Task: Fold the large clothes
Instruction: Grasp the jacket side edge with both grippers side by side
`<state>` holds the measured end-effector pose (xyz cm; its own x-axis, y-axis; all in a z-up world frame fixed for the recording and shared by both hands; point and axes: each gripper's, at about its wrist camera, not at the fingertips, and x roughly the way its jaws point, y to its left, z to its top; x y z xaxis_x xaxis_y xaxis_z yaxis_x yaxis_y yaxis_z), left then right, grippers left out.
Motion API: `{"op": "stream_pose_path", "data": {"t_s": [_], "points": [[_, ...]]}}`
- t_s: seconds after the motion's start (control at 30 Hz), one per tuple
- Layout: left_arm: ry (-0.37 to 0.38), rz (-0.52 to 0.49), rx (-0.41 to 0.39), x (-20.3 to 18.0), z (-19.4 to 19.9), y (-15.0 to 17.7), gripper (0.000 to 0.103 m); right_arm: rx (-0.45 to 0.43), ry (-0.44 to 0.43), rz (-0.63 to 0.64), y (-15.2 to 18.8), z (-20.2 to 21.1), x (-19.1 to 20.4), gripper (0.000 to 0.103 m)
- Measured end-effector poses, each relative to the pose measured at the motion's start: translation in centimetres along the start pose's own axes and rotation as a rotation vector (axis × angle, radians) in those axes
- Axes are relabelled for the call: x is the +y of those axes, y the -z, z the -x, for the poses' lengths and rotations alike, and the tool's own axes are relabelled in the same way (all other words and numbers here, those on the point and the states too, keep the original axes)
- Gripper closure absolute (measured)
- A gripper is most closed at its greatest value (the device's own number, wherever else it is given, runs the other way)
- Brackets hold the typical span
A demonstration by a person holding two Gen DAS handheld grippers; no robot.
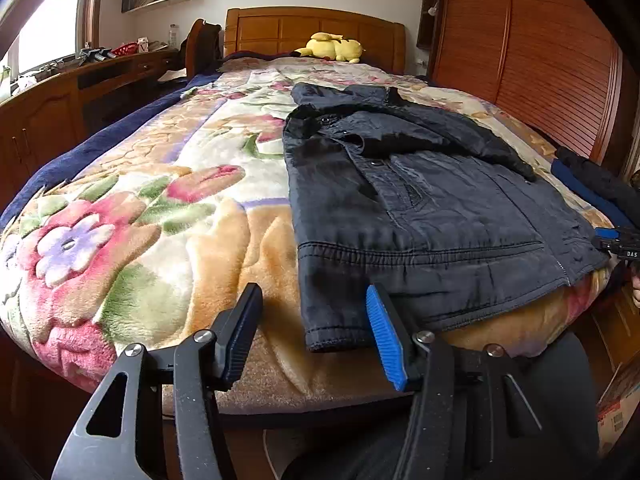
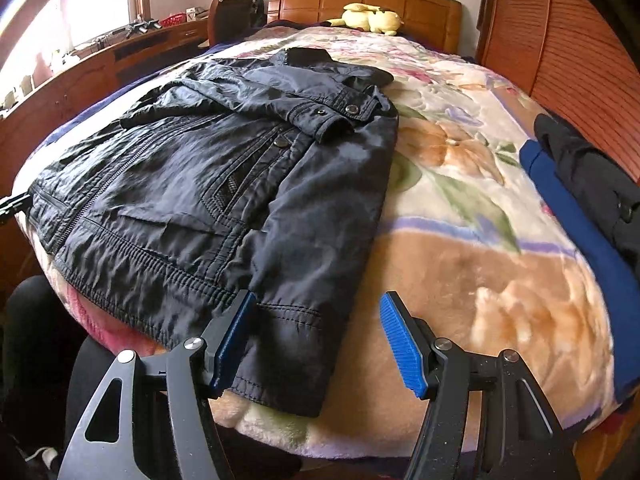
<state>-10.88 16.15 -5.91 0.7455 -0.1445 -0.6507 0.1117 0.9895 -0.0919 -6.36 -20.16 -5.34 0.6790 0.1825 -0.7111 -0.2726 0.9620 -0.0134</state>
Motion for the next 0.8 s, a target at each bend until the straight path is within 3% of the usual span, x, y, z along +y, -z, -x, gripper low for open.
{"op": "stream_pose_path", "data": {"t_s": [0.13, 0.5, 0.57, 0.63, 0.8], "points": [[0.013, -0.009, 0.002, -0.2, 0.0, 0.0, 0.059, 0.000, -0.049, -0.015, 0.2, -0.1, 0.1, 0.048], [0.015, -0.012, 0.008, -0.4, 0.1, 0.1, 0.061, 0.020, -0.019, 0.042, 1.0, 0.6, 1.1, 0.051], [0.012, -0.022, 0.011, -0.6, 0.1, 0.1, 0.062, 0.015, -0.038, 0.042, 1.0, 0.5, 1.1, 0.060], [0.010, -0.035, 0.015, -1.0, 0.2, -0.1, 0.078, -0.008, -0.039, 0.052, 1.0, 0.8, 1.2, 0.080], [0.002, -0.055, -0.009, -1.6, 1.4, -1.0, 0.094, -0.077, 0.005, 0.067, 0.9, 2.1, 1.8, 0.092]]}}
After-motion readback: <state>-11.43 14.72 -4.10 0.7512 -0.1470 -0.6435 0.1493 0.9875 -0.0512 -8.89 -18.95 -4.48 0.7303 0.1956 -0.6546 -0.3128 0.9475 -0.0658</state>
